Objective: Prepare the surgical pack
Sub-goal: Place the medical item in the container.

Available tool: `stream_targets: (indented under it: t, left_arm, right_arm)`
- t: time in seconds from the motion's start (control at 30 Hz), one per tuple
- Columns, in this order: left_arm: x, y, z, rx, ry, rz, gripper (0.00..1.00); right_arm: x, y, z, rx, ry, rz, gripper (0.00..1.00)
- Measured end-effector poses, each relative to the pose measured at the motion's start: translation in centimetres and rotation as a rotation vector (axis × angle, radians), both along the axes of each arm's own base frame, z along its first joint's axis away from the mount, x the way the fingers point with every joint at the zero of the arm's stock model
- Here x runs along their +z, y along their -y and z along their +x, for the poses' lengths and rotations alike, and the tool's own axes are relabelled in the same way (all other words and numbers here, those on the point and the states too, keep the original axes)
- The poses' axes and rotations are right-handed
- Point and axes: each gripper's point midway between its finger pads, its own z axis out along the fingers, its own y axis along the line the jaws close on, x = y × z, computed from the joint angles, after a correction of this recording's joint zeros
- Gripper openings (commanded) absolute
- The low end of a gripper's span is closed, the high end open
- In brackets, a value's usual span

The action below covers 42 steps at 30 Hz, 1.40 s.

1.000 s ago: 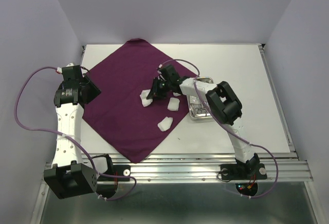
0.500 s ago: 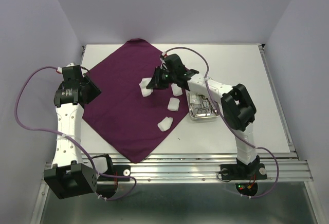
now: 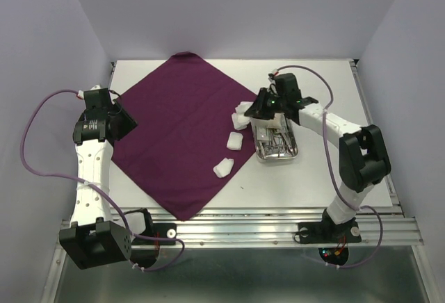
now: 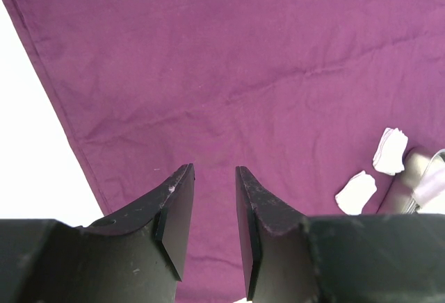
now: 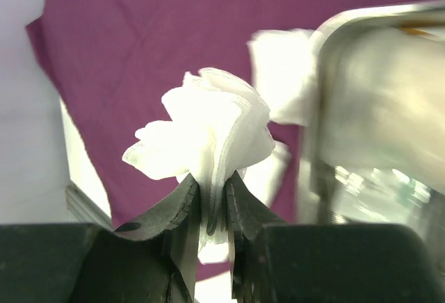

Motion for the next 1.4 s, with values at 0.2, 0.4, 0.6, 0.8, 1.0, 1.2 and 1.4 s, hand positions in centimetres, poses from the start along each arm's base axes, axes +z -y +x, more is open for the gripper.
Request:
stream_targets:
  t: [0.2, 0.4, 0.6, 0.8, 1.0, 1.2, 1.4]
  left_arm:
    - [0.0, 0.1, 0.0, -0.003, 0.001, -0.003, 0.41]
    - [0.0, 0.1, 0.0, -0.005, 0.002, -0.006, 0.41]
    - [0.0, 0.2, 0.0, -0.008, 0.003, -0.009, 0.41]
    - [0.1, 0.2, 0.0, -0.008, 0.005, -0.008, 0.41]
    - [0.2, 0.2, 0.0, -0.008, 0.010, -0.007, 0.41]
    - [0.3, 0.3, 0.0, -0.011, 0.011, -0.010, 0.41]
    - [0.3, 0.3, 0.0, -0.012, 0.011, -0.012, 0.41]
  right_arm:
    - [-0.9, 5.8, -0.8, -0.069, -0.013, -0.024, 0.01]
    - [-3.2, 8.3, -2.7, -0.067, -0.065, -0.045, 0.01]
    - [-4.8, 8.7, -4.2, -0.046, -0.109, -0.065, 0.01]
    - [-5.3, 8.7, -4.2, -0.037, -0.111, -0.075, 0.01]
    - [-6.7, 8.8, -4.3, -0.028, -0.141, -0.091, 0.01]
    - [-8.0, 9.0, -4.5, -0.021, -0.163, -0.115, 0.01]
    - [-8.5, 9.6, -4.5, -0.036, -0.167, -0.147, 0.07]
